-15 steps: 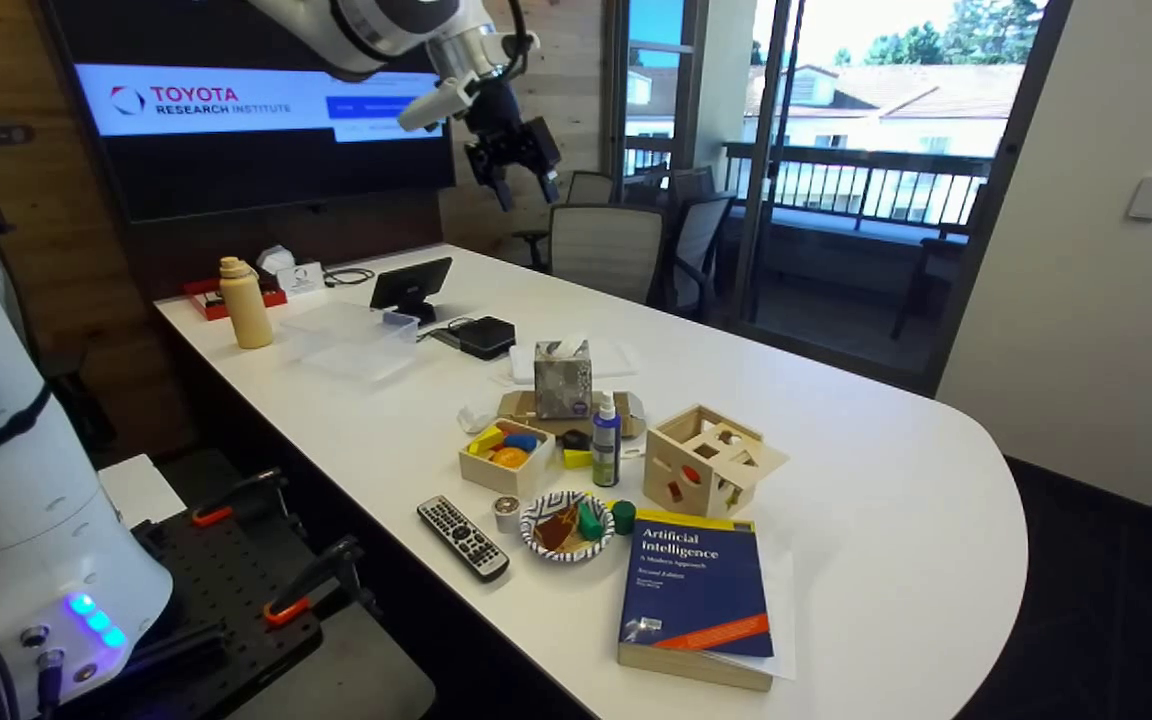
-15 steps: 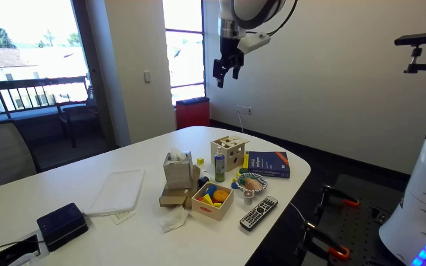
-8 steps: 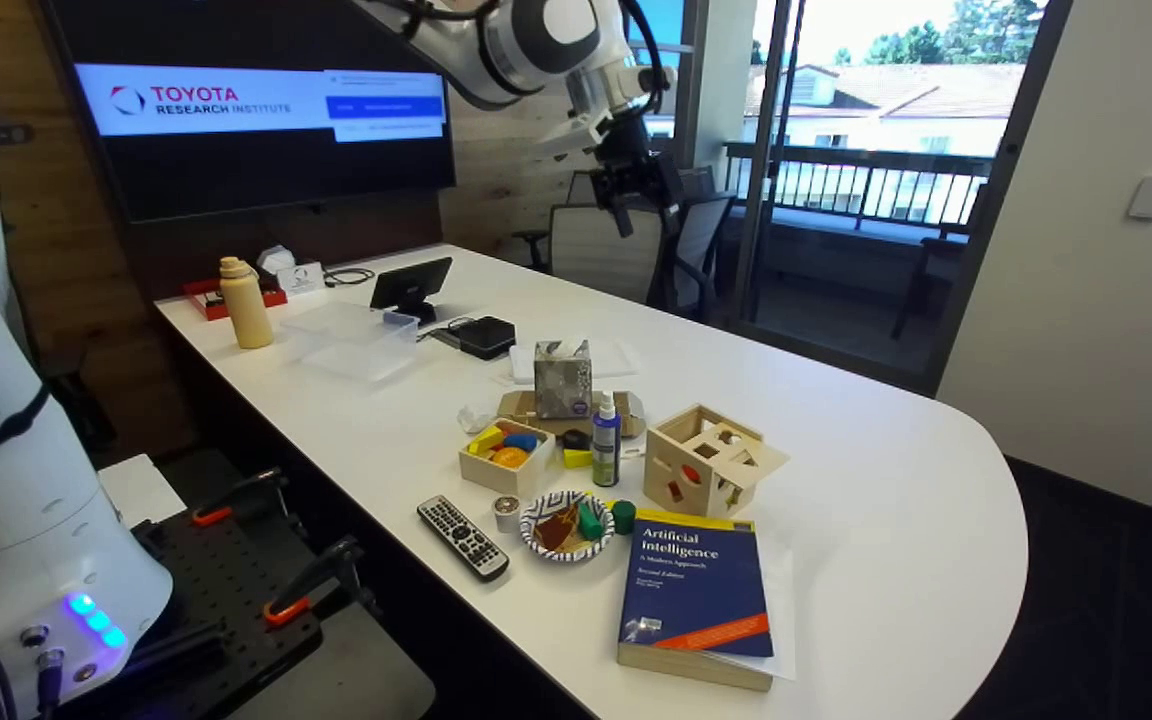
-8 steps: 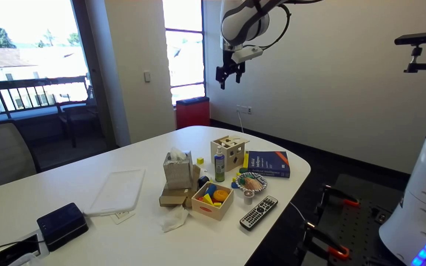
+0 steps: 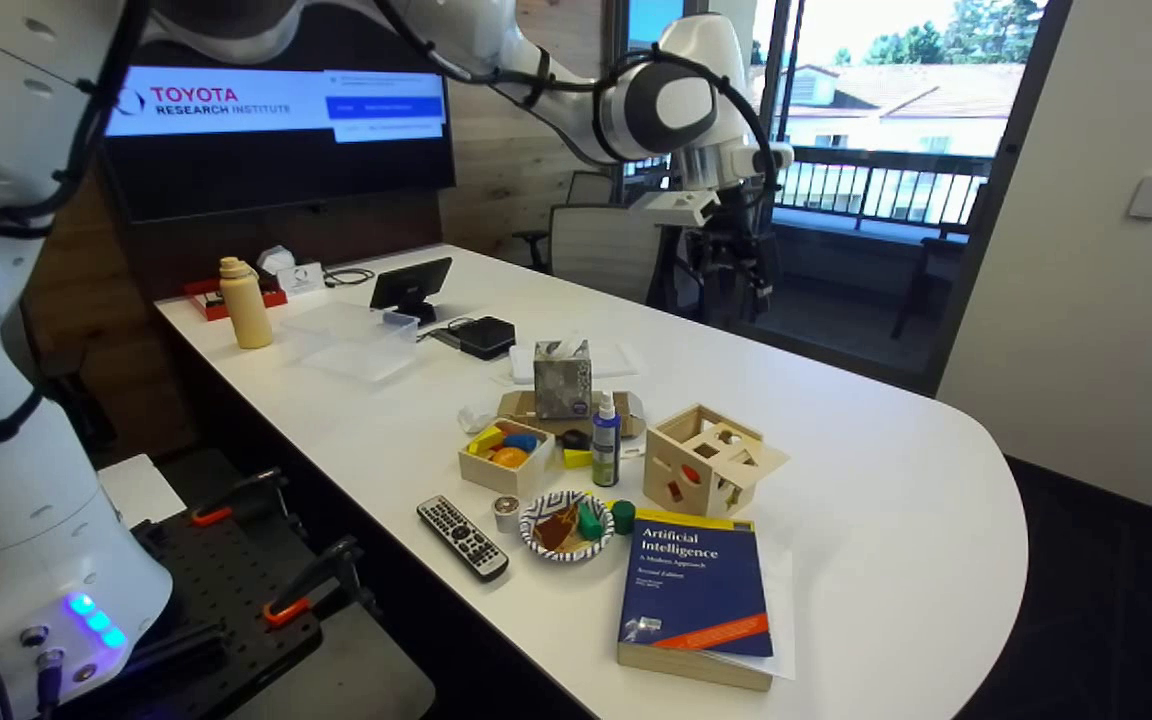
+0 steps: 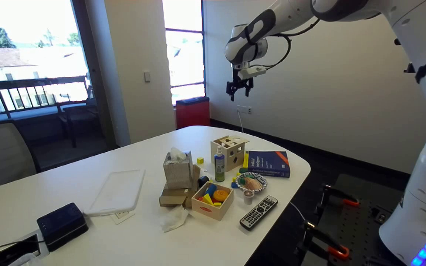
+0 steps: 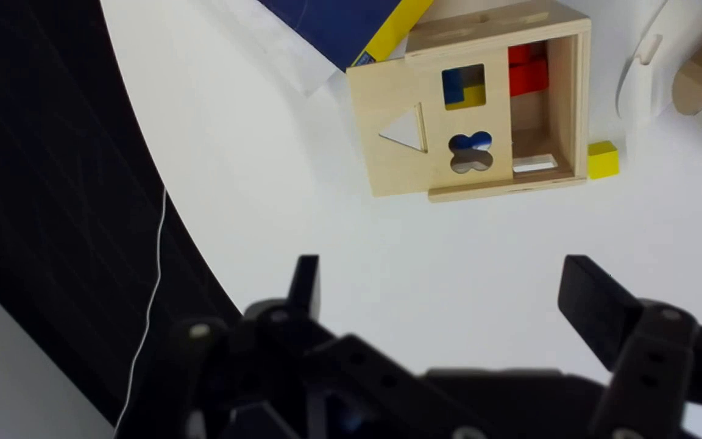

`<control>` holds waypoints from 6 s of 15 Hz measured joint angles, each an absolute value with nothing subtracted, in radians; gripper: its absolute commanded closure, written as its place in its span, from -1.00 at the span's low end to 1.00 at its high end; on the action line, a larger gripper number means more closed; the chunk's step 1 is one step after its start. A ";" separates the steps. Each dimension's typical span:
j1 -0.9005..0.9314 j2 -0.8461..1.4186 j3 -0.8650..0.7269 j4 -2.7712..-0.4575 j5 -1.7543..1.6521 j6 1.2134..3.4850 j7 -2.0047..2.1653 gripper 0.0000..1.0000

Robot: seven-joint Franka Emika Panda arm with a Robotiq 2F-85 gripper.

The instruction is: Slide the lid on the box to completely close it

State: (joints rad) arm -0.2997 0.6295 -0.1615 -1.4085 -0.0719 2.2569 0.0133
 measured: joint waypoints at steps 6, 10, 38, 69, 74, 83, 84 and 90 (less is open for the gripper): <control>-0.375 0.761 -0.162 -1.332 -0.019 2.238 0.001 -1.00; -0.399 0.821 -0.161 -1.329 0.009 2.238 0.001 -1.00; -0.474 1.191 -0.086 -1.016 0.142 2.208 -0.016 -1.00; -0.446 1.155 -0.011 -0.999 0.133 2.201 -0.016 -1.00; -0.399 0.981 -0.010 -1.109 0.108 2.166 -0.016 -1.00; -0.125 0.630 -0.064 -1.464 0.005 2.144 0.172 -1.00; -0.087 0.594 -0.072 -1.503 -0.015 2.144 0.209 -1.00; 0.129 0.380 -0.079 -1.730 -0.159 2.143 0.500 -1.00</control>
State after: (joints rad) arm 0.1292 0.3798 -0.0786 -1.7299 -0.1591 2.1425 0.5004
